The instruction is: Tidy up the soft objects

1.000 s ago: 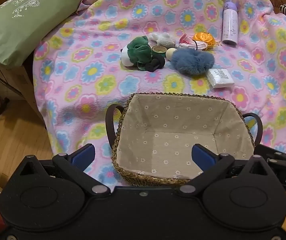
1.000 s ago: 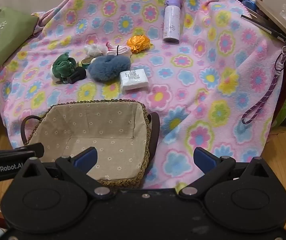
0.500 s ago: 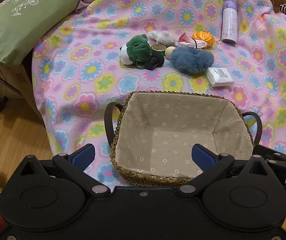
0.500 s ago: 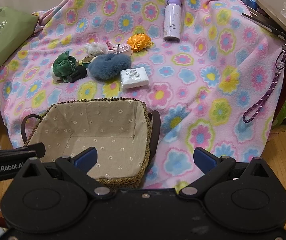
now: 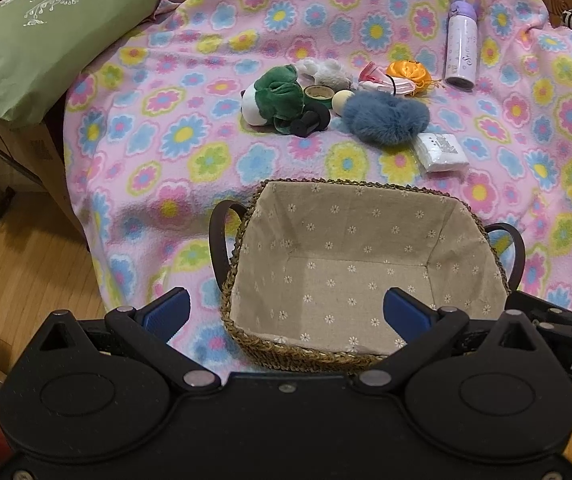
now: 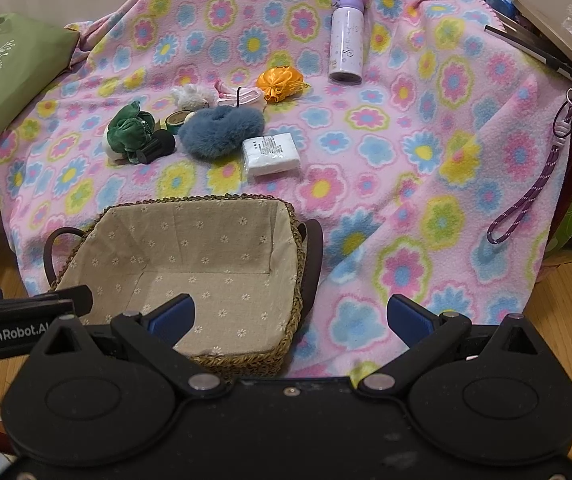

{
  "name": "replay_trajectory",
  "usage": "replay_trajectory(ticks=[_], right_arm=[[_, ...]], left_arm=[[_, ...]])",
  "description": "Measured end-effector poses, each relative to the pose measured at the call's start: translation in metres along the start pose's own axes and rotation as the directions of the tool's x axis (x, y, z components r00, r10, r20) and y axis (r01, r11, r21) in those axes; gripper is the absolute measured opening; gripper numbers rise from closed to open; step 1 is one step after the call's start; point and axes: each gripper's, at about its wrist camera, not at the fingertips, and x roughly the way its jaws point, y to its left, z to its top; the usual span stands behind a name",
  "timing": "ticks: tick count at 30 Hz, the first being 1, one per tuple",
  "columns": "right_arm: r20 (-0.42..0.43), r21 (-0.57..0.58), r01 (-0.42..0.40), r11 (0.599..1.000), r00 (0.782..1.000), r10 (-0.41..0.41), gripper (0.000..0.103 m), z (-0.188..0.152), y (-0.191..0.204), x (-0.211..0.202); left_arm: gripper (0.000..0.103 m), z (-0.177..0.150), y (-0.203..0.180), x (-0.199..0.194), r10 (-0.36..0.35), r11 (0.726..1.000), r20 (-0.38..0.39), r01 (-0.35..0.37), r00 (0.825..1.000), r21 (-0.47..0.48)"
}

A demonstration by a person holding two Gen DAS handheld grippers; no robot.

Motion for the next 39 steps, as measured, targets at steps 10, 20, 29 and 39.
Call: replay_trajectory(ticks=[10, 20, 29, 39], right_arm=[[-0.003, 0.0, -0.003, 1.0, 1.0, 0.003, 0.103, -0.0012, 0.0012, 0.0003], [-0.004, -0.001, -0.004, 1.0, 1.0, 0.004, 0.103, -0.0012, 0.0011, 0.0003], [-0.004, -0.001, -0.004, 1.0, 1.0, 0.004, 0.103, -0.0011, 0.0007, 0.0003], [-0.004, -0.001, -0.004, 1.0, 1.0, 0.004, 0.103, -0.0012, 0.0009, 0.0002]], left_arm=[[0.1, 0.0002, 0.0012, 0.0009, -0.006, 1.0, -0.009, 0.006, 1.0, -0.004], [0.1, 0.0011, 0.0008, 0.0023, -0.01, 1.0, -0.018, 0.01, 1.0, -0.006], [0.1, 0.001, 0.0009, 0.0023, -0.011, 1.0, -0.018, 0.011, 1.0, -0.007], [0.1, 0.0007, 0.0004, 0.0027, -0.012, 1.0, -0.019, 0.012, 1.0, -0.007]])
